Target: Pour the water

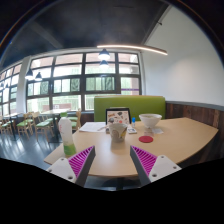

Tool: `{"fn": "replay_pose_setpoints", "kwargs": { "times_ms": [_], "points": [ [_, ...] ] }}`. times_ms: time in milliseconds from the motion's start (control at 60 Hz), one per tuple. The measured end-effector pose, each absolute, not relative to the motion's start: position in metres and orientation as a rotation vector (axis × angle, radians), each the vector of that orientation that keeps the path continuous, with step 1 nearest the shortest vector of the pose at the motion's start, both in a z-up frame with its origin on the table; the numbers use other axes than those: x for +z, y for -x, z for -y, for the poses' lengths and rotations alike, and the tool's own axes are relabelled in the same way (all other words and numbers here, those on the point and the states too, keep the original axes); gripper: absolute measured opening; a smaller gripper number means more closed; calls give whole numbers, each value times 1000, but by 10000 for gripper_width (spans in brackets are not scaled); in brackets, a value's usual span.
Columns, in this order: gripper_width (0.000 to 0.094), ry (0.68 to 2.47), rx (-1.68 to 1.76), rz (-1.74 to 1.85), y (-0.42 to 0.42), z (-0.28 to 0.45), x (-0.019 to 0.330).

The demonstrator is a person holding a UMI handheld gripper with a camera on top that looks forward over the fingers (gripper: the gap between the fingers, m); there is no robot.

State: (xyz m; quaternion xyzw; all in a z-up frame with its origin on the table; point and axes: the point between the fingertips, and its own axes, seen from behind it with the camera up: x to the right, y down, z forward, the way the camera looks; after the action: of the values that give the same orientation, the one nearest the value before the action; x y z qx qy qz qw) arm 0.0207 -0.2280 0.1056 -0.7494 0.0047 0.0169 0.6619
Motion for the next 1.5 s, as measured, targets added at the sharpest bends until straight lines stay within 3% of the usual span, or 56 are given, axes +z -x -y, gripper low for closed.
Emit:
{"fn": "replay_pose_setpoints", "kwargs": {
  "times_ms": [433,850,917,933,950,967,1150,1217,1300,1400,1500],
  "points": [
    [770,1599,167,104,81,199,124],
    [760,1580,46,131,187,79,110],
    [681,1583,8,126,192,58,108],
    [642,1586,-6,121,192,54,107],
    [529,1588,-23,116,189,47,102],
    [503,1598,-30,117,186,39,98],
    [438,1615,25,65,187,29,94],
    [347,1613,29,91,188,23,94],
    [304,1593,46,100,189,18,96],
    [302,1618,80,114,189,9,97],
    [302,1600,166,17,178,-9,122]
  ]
}}
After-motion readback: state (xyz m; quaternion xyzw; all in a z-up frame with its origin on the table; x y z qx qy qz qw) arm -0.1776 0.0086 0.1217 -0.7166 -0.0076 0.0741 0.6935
